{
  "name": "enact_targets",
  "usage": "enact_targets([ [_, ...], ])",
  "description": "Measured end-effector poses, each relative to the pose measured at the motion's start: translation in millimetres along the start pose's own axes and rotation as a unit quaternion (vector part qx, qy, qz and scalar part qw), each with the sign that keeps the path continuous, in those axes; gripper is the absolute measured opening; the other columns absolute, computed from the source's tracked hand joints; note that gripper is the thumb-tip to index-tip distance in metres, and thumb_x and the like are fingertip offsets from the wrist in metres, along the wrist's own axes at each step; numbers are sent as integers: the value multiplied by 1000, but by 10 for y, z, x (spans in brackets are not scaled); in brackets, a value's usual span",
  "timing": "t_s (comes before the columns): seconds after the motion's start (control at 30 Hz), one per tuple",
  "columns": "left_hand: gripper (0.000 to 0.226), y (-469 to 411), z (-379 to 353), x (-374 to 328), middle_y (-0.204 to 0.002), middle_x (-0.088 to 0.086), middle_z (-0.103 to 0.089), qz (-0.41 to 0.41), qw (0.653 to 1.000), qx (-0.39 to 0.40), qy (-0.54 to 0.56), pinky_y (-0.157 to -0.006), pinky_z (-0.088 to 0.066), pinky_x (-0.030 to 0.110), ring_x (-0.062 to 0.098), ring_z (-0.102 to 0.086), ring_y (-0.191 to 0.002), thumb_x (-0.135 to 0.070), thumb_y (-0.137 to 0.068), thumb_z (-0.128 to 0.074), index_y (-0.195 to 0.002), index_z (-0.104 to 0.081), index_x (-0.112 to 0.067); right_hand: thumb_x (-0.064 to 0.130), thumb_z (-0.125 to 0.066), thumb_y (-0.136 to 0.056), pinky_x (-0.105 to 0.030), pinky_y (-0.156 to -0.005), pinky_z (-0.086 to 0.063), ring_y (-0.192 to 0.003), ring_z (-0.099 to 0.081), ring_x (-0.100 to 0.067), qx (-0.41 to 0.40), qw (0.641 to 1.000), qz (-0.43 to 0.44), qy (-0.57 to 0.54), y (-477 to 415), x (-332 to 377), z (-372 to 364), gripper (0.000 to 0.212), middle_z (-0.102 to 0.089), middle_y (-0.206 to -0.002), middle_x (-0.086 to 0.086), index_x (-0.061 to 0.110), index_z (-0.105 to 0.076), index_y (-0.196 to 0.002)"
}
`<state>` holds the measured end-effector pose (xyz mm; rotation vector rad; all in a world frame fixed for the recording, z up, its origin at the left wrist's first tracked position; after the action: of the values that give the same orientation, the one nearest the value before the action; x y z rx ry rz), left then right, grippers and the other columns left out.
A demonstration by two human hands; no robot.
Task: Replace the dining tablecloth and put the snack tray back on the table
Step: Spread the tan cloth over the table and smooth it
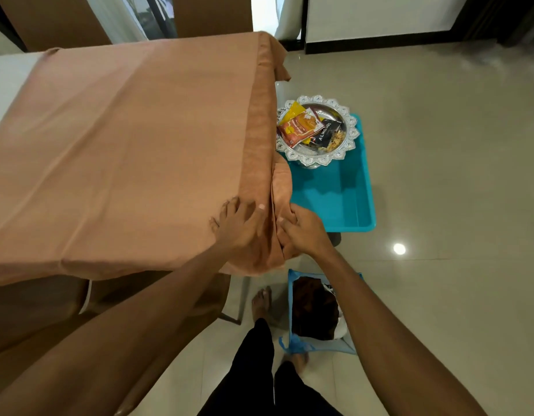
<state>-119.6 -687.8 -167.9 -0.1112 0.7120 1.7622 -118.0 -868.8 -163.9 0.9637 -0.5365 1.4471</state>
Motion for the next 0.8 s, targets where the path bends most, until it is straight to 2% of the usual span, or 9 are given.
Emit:
enact_targets([
  [0.1, 64, -79, 106, -52, -163, -4, -17, 20, 998, 47, 40, -118, -4, 60, 26, -11, -150, -71, -92, -25, -145, -41, -39, 35, -52, -93, -35, -68, -41, -76, -58, -22, -47, 998, 23, 16, 33, 173, 72, 14, -61, -78, 3, 28, -51, -81],
  [0.2, 60, -55, 152, -189, -156, 9, -35, 10, 997, 34, 75, -120, -16, 50, 31, -26, -145, -62, -97, -32, -141, -53, -27, 38, -50, -91, -39, -71, -47, -78, -60, -18, -64, 997, 24, -46, 70, 274, 106, 22, -65, -81, 2, 19, -62, -90],
  [0.33, 79, 72, 293, -341, -121, 8, -65, 95, 976, -15, 195, -103, -42, 49, 33, -58, -114, -82, -72, -28, -114, -67, -26, 30, -51, -99, -43, -77, -50, -81, -61, -22, -31, 999, 43, -5, 126, 321, 79, 18, -67, -86, -2, 16, -61, -99],
  [0.4, 66, 57, 351, -486, -107, 4, -69, 75, 961, -1, 266, -90, -50, 40, 25, -63, -99, -78, -72, -40, -100, -66, -25, 29, -48, -101, -45, -74, -49, -79, -62, -28, -21, 996, 76, 48, 136, 395, 64, 19, -68, -86, -7, 16, -60, -109],
  [0.47, 48, 24, 348, -603, -96, 1, -68, 62, 943, 47, 325, -71, -51, 31, 18, -64, -85, -64, -79, -56, -97, -66, -21, 24, -45, -98, -46, -71, -48, -77, -63, -36, -16, 989, 102, 103, 132, 491, 14, 27, -70, -88, -13, 14, -58, -120],
  [0.53, 29, -32, 356, -647, -87, 6, -65, 68, 942, 61, 322, -65, -51, 32, 22, -62, -77, -44, -88, -61, -91, -64, -15, 24, -45, -91, -46, -72, -47, -82, -63, -40, 3, 979, 115, 171, 139, 564, -63, 35, -70, -92, -17, 11, -57, -121],
  [0.63, 28, -91, 503, -586, -85, 10, -67, 43, 972, -31, 227, -71, -54, 43, 34, -64, -80, -32, -93, -48, -93, -66, -10, 25, -54, -90, -45, -77, -52, -85, -66, -30, 14, 994, 91, 58, 184, 514, -104, 37, -72, -95, -8, 20, -60, -126],
  [0.7, 33, -35, 600, -584, -89, 8, -68, -9, 977, -105, 188, -67, -48, 39, 30, -62, -81, -35, -90, -42, -97, -66, -13, 30, -60, -91, -46, -78, -55, -82, -66, -22, -13, 998, 46, -35, 217, 426, -86, 34, -71, -91, -1, 27, -62, -124],
  [0.8, 26, 88, 558, -595, -82, 1, -66, -33, 951, -131, 280, -67, -43, 36, 18, -56, -73, -33, -88, -43, -91, -62, -16, 41, -64, -90, -46, -78, -54, -82, -66, -23, -15, 999, 37, 5, 258, 298, -130, 33, -71, -91, 2, 30, -60, -121],
])
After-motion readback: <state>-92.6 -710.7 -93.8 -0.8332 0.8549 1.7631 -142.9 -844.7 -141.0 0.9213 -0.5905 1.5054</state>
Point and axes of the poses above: each hand's wrist, its own y-axis away from the middle knuckle, its own z-axis out of the back of the hand, x = y × z, the point moved 4 cm from there along -y, towards the middle knuckle
